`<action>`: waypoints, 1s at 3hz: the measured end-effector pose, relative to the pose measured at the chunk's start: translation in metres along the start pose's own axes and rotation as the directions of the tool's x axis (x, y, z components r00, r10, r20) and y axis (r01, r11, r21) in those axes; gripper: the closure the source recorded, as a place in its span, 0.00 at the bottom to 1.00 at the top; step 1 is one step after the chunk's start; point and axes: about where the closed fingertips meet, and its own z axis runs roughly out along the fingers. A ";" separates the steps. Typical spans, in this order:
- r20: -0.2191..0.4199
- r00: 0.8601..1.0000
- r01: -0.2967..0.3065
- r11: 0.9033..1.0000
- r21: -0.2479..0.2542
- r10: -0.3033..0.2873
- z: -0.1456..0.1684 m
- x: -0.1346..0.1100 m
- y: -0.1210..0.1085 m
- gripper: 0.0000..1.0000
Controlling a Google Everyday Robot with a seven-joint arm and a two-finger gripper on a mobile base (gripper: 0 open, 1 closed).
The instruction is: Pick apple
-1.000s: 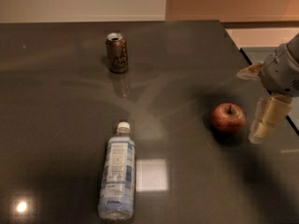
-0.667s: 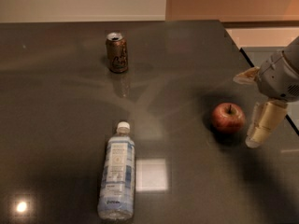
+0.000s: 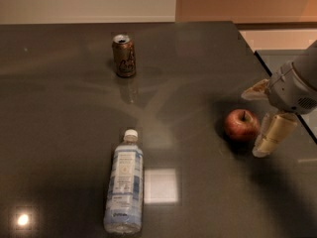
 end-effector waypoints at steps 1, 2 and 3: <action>-0.004 1.000 -0.004 1.000 -0.004 0.004 0.005 0.002 0.000 0.39; -0.002 1.000 -0.005 1.000 -0.009 0.005 0.007 0.000 0.000 0.62; 0.003 1.000 -0.009 1.000 -0.004 0.009 0.000 -0.007 -0.003 0.87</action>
Offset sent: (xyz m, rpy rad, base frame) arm 0.0010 0.0038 -0.0078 0.0034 0.0200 -0.0029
